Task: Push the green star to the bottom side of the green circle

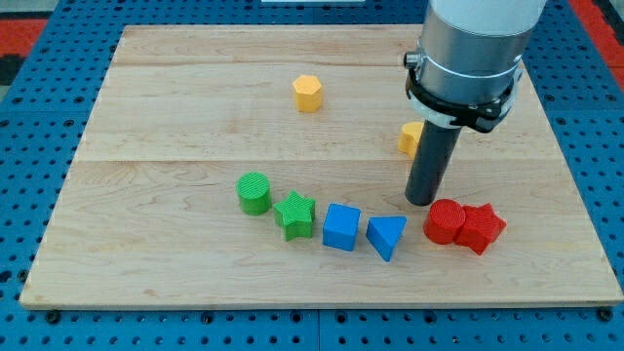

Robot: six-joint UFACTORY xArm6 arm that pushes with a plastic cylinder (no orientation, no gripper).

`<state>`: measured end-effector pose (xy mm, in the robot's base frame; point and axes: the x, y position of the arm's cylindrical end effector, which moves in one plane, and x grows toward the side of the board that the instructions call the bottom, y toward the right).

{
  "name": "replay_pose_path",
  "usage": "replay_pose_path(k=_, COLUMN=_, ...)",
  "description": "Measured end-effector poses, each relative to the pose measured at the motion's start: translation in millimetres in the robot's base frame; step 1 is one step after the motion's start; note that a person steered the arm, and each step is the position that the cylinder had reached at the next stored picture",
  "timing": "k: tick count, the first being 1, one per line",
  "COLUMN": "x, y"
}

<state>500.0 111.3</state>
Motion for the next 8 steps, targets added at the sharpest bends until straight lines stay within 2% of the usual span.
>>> replay_pose_path(k=4, x=0, y=-43)
replay_pose_path(k=8, x=19, y=-86)
